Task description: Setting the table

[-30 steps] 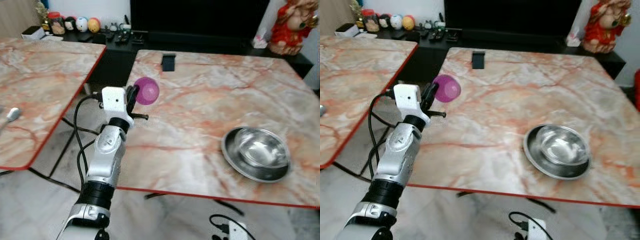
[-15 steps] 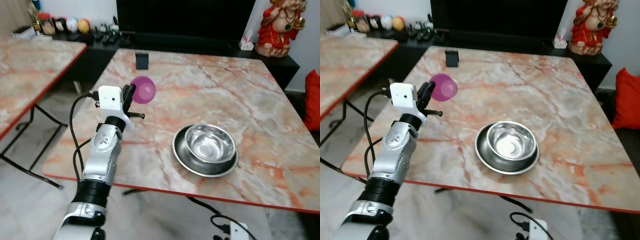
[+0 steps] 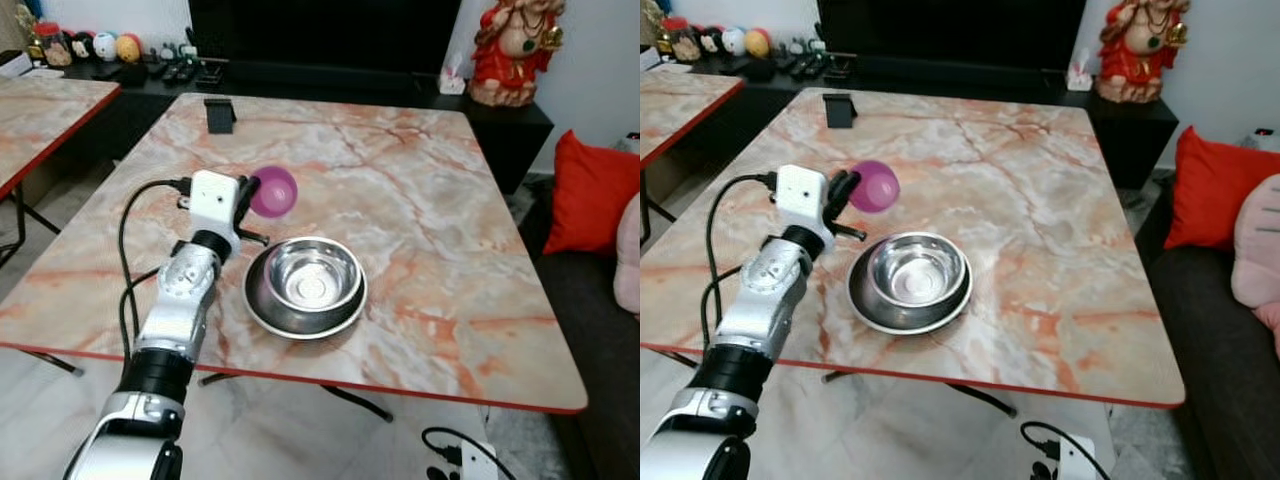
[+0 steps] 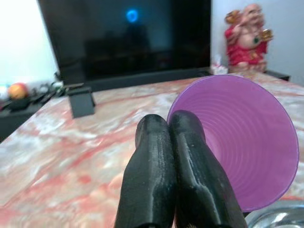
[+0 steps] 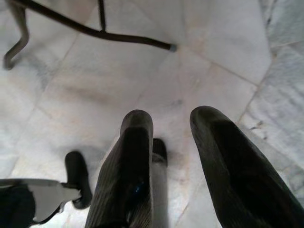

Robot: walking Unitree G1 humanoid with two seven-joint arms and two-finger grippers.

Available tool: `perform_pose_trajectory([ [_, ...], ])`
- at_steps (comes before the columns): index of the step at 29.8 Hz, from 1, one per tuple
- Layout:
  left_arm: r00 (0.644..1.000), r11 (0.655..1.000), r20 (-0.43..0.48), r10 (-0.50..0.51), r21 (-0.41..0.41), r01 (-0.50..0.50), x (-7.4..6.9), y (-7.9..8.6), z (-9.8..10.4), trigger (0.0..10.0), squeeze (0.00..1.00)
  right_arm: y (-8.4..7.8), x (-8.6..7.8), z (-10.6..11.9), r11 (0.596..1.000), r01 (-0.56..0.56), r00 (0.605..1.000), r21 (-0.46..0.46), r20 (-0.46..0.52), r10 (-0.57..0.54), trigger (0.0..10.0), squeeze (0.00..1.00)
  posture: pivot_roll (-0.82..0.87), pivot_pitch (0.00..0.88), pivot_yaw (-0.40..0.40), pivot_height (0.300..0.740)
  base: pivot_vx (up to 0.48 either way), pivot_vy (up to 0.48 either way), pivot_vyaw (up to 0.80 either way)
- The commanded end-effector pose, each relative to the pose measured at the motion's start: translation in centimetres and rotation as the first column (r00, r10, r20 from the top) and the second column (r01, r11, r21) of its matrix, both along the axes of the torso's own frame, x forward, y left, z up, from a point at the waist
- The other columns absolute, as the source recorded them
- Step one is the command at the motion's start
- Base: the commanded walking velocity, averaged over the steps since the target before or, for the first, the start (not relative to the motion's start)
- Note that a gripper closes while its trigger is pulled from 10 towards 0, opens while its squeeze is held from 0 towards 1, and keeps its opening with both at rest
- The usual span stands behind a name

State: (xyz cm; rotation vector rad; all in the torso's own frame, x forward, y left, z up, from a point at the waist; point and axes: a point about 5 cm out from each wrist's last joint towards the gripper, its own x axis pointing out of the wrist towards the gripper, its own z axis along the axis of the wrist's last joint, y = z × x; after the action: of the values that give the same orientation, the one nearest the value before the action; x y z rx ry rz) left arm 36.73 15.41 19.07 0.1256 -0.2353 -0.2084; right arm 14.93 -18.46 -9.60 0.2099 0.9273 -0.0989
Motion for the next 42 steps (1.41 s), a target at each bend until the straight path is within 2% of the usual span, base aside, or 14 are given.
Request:
perform_pose_trajectory([
  [1, 1.000, 0.999, -0.005, 0.006, -0.043, -0.007, 0.7, 0.1, 1.0, 10.0, 0.00, 0.2, 0.1, 0.0, 1.000, 0.004, 1.000, 0.008, -0.005, -0.004, 10.0, 0.00, 0.06, 0.000, -0.054, 0.740, 0.000, 0.000, 0.00],
  [4, 1.000, 0.998, -0.029, 0.011, -0.068, -0.012, 1.5, 0.0, 1.7, 10.0, 0.00, 0.1, 0.2, 0.0, 1.000, 0.000, 1.000, 0.009, -0.002, 0.000, 10.0, 0.00, 0.05, 0.000, -0.056, 0.740, 0.000, 0.000, 0.00],
  [8, 0.991, 0.988, -0.123, 0.051, -0.139, -0.068, 2.5, 0.7, 1.6, 10.0, 0.00, 0.1, 0.3, 0.1, 1.000, -0.002, 1.000, 0.011, 0.001, 0.002, 10.0, 0.00, 0.05, 0.000, -0.055, 0.740, 0.000, 0.000, 0.00],
  [9, 0.983, 0.981, -0.176, 0.057, -0.171, -0.087, 2.8, 1.0, 1.3, 10.0, 0.00, 0.1, 0.3, 0.1, 1.000, -0.002, 1.000, 0.011, 0.002, 0.002, 10.0, 0.00, 0.05, 0.000, -0.056, 0.740, 0.000, 0.000, 0.00],
  [13, 0.956, 0.977, -0.277, 0.097, -0.155, -0.144, 3.4, 1.8, 0.5, 10.0, 0.00, 0.2, 0.4, 0.1, 1.000, -0.006, 1.000, 0.013, 0.000, 0.006, 10.0, 0.00, 0.05, 0.000, -0.056, 0.740, 0.000, 0.000, 0.00],
  [15, 0.921, 0.963, -0.351, 0.170, -0.139, -0.231, 3.6, 2.6, -0.2, 10.0, 0.00, 0.3, 0.4, 0.1, 1.000, -0.006, 1.000, 0.018, 0.000, 0.006, 10.0, 0.00, 0.05, 0.000, -0.054, 0.740, 0.000, 0.000, 0.00],
  [21, 0.884, 0.940, -0.419, 0.209, -0.162, -0.299, 3.7, 2.8, -0.9, 10.0, 0.00, 0.3, 0.4, 0.1, 1.000, -0.011, 1.000, 0.020, -0.005, 0.011, 10.0, 0.00, 0.06, 0.000, -0.056, 0.740, 0.000, 0.000, 0.00],
  [30, 0.850, 0.908, -0.485, 0.207, -0.228, -0.351, 3.8, 2.7, -1.3, 10.0, 0.00, 0.3, 0.3, 0.1, 1.000, -0.014, 1.000, 0.022, -0.006, 0.014, 10.0, 0.00, 0.06, 0.000, -0.054, 0.740, 0.000, 0.000, 0.00],
  [35, 0.832, 0.906, -0.506, 0.228, -0.203, -0.371, 3.6, 2.5, -1.8, 10.0, 0.00, 0.3, 0.2, 0.0, 1.000, -0.017, 1.000, 0.022, -0.010, 0.018, 10.0, 0.00, 0.06, 0.000, -0.052, 0.740, 0.000, 0.000, 0.00],
  [42, 0.825, 0.911, -0.517, 0.230, -0.183, -0.368, 3.7, 2.1, -1.9, 10.0, 0.00, 0.4, 0.1, 0.0, 1.000, -0.016, 1.000, 0.025, -0.012, 0.016, 10.0, 0.00, 0.06, 0.000, -0.043, 0.740, 0.000, 0.000, 0.00],
])
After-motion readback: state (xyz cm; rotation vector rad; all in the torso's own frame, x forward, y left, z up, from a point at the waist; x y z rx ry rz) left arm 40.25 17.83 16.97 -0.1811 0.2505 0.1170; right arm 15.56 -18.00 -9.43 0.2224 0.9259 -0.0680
